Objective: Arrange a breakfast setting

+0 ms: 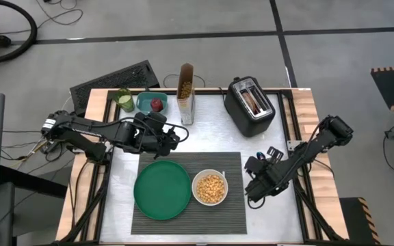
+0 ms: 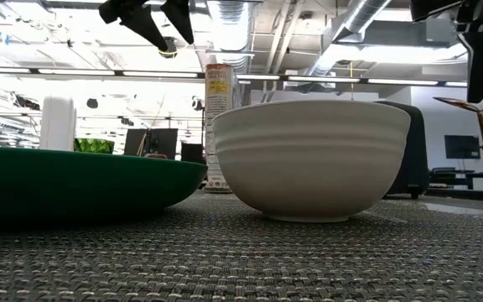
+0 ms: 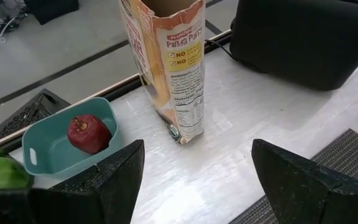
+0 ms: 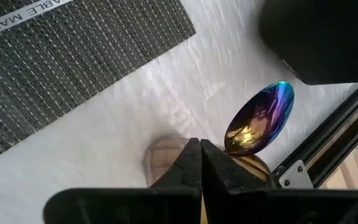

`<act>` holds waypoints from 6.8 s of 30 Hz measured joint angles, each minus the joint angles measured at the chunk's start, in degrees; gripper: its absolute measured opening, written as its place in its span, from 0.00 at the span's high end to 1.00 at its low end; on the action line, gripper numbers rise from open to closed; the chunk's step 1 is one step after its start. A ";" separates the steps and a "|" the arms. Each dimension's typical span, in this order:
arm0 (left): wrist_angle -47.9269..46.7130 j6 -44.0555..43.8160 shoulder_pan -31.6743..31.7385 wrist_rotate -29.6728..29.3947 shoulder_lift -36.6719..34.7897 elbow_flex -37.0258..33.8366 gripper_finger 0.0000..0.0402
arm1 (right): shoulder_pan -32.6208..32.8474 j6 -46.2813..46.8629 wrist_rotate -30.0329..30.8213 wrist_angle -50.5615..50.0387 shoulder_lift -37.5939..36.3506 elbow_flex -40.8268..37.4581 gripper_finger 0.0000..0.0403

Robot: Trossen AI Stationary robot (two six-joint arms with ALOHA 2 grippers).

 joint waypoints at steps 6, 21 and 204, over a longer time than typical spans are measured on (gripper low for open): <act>-0.01 0.13 0.00 0.05 0.00 0.00 0.30 | 0.16 -0.75 3.21 0.09 -0.02 4.83 0.96; -2.21 2.66 0.00 0.35 0.00 0.00 0.30 | -1.97 4.02 1.55 -0.02 -0.02 10.86 0.40; -3.65 1.00 1.88 -4.11 -0.02 -0.02 0.30 | -49.35 -98.49 -46.56 -1.98 -2.60 -3.36 0.48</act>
